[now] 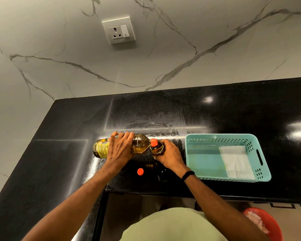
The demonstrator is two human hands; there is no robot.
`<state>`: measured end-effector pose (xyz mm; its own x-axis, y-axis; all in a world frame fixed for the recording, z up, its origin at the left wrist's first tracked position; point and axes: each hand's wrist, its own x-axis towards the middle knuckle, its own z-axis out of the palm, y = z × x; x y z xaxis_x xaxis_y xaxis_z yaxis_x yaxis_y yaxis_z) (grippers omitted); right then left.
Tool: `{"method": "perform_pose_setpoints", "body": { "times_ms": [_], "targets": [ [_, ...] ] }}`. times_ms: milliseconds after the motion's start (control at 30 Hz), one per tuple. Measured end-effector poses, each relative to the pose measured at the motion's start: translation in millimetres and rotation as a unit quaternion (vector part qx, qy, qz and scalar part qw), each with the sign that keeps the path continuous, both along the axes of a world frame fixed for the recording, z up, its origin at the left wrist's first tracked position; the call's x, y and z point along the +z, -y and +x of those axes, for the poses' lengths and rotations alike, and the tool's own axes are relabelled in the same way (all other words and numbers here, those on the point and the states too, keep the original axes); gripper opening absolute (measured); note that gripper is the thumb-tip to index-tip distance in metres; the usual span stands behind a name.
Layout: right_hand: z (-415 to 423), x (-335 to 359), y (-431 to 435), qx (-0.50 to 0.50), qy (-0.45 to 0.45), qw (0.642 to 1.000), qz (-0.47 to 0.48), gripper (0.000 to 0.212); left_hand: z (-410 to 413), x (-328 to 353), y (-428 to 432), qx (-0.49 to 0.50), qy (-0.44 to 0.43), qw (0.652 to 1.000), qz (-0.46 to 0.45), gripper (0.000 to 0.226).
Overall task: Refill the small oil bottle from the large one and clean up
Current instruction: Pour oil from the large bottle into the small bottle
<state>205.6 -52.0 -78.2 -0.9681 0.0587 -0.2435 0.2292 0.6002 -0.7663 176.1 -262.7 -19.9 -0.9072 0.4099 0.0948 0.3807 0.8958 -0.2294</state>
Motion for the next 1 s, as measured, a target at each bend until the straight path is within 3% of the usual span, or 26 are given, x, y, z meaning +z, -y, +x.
{"method": "perform_pose_setpoints", "body": {
  "times_ms": [1000],
  "targets": [
    [5.6,6.4,0.9,0.0,0.001,1.0,0.008,0.065,5.8,6.6,-3.0,0.046,0.028,0.987,0.152,0.076]
  ]
}}
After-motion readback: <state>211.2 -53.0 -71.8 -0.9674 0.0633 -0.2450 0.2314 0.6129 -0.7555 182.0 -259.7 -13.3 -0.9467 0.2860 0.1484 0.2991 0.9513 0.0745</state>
